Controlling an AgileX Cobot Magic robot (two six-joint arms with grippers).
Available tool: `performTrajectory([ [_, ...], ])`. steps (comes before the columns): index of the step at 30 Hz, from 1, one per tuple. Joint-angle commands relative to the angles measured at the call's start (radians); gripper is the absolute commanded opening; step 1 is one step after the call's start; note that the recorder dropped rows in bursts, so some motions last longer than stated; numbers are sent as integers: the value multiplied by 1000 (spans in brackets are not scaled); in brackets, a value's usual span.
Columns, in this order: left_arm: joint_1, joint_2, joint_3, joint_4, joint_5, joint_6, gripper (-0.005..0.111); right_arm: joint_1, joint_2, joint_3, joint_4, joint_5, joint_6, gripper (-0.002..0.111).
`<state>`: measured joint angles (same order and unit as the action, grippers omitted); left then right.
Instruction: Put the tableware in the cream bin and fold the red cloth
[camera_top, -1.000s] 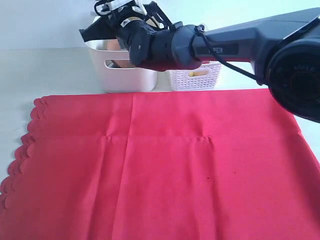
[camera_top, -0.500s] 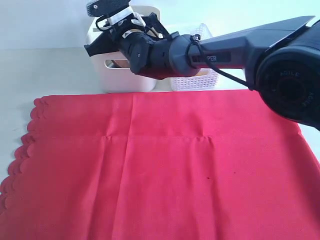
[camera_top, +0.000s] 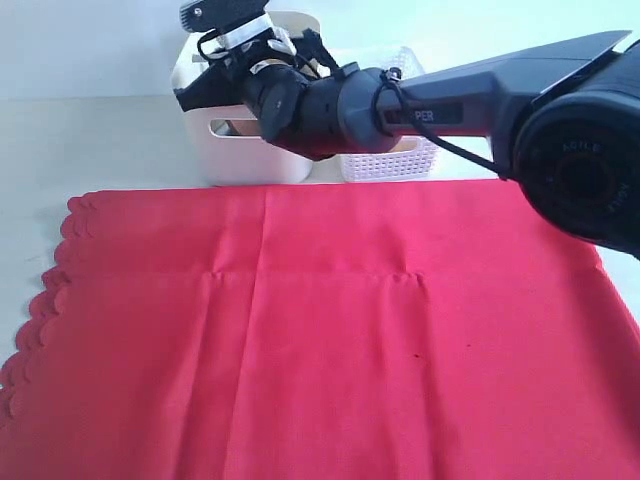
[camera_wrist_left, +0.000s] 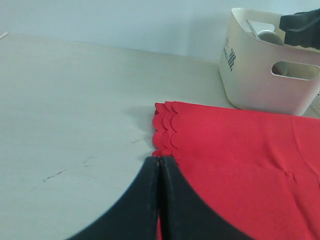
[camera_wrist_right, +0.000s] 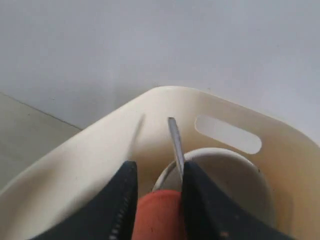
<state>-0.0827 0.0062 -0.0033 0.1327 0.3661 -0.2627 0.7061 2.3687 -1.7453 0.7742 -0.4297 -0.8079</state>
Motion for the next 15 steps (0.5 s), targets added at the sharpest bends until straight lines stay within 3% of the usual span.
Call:
performTrajectory([
  [1,2,-6,3,-7,-5,3,0,-4,-57,-7,63,46,-29,32],
  [15,2,-6,3,-7,-5,3,0,-4,-222,-7,59,508,-63,32],
])
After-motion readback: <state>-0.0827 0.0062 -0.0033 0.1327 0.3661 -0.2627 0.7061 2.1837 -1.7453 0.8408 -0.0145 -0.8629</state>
